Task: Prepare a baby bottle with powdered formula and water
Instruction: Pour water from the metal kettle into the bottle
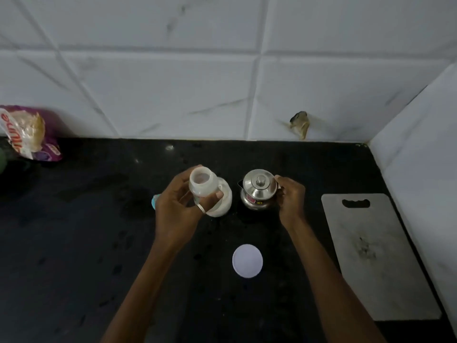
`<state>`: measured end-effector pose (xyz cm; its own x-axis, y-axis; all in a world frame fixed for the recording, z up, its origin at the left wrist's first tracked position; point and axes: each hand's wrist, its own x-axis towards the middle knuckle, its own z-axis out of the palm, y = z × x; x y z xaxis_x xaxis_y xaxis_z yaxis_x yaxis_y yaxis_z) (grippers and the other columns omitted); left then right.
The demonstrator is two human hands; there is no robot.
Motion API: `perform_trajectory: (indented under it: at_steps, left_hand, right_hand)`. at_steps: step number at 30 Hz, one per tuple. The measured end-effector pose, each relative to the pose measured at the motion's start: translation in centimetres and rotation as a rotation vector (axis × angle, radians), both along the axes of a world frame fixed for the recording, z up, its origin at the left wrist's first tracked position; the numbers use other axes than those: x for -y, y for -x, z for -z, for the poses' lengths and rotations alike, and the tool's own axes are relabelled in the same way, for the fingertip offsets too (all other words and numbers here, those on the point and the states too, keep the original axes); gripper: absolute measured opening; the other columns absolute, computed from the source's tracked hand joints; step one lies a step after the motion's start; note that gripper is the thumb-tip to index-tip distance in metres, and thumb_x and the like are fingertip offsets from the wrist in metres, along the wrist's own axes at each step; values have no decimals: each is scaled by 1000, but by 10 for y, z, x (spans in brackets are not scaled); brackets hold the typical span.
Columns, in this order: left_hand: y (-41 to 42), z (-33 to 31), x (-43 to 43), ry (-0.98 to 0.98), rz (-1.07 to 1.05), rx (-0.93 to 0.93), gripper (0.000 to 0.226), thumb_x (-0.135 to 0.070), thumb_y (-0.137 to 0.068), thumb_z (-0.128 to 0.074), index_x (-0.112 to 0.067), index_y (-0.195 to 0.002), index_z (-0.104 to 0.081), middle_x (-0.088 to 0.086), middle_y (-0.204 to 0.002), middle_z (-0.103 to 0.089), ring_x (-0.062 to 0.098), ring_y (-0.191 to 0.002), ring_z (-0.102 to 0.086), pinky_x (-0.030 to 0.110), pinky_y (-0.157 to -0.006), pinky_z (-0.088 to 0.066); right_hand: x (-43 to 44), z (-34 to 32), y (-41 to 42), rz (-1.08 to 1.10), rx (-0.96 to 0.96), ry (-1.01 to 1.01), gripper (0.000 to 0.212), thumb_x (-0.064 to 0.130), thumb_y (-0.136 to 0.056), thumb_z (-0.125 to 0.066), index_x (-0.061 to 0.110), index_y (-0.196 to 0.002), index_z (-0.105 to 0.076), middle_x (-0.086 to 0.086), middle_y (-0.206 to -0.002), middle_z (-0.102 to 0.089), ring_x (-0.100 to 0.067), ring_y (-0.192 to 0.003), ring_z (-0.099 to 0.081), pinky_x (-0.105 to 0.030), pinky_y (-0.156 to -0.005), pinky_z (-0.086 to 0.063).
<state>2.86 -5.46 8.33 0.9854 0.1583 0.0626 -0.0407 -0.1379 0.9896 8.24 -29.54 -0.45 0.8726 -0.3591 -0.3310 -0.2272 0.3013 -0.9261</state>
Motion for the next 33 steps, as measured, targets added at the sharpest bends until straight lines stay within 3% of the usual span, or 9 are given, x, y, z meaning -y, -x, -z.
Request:
perform_trajectory:
  at_steps: [8, 13, 17, 20, 24, 27, 33]
  left_hand:
    - [1, 24, -2, -12, -11, -23, 57, -11, -75, -91, -15, -126, -68, 4, -124, -74, 24, -118, -71, 52, -101, -57]
    - [3, 30, -5, -31, -19, -15, 61, -19, -73, -91, -12, -129, -68, 5, -127, -72, 24, -120, -70, 50, -102, -57]
    - [7, 31, -8, -27, -10, -13, 63, -19, -74, -90, -9, -131, -66, 5, -128, -72, 24, -121, -69, 49, -102, -57]
    - [12, 31, -8, -19, -4, -12, 63, -20, -74, -90, -9, -131, -66, 4, -127, -72, 22, -121, -69, 47, -102, -58]
    - [20, 31, -8, -11, 4, -12, 60, -14, -74, -91, -12, -129, -67, 3, -126, -73, 22, -119, -70, 46, -102, -58]
    - [27, 26, -9, 15, 7, -12, 59, -15, -73, -90, -14, -128, -67, 3, -125, -73, 21, -118, -70, 43, -102, -58]
    - [48, 13, -8, 29, 26, -23, 58, -14, -74, -90, -14, -127, -68, -5, -122, -74, 18, -118, -70, 45, -101, -59]
  right_hand:
    - [-4, 30, -3, -24, -19, -12, 23, 12, -92, -60, 9, -70, -65, -13, -78, -60, -23, -76, -59, -29, -66, -47]
    - [-7, 37, -3, -6, -49, -18, 31, 9, -93, -60, 14, -63, -62, 1, -64, -62, -11, -64, -61, -22, -58, -47]
    - [-7, 40, 0, -24, -63, 16, 28, 21, -86, -64, 19, -61, -51, 1, -60, -46, -9, -55, -44, -25, -52, -33]
    - [-5, 42, 5, -58, -49, 83, 39, 20, -93, -63, 24, -57, -49, 3, -57, -39, -8, -51, -31, -25, -49, -23]
    - [-1, 39, 16, -77, -23, 120, 21, 27, -97, -66, 14, -80, -61, -3, -67, -52, -7, -50, -37, -22, -45, -26]
    - [1, 36, 28, -55, -19, 171, 24, 36, -97, -67, 12, -97, -63, -7, -82, -61, -6, -52, -41, -21, -45, -31]
    - [-1, 14, 56, 41, -9, 233, 28, 48, -97, -65, 19, -99, -61, 0, -76, -53, -8, -55, -41, -22, -47, -36]
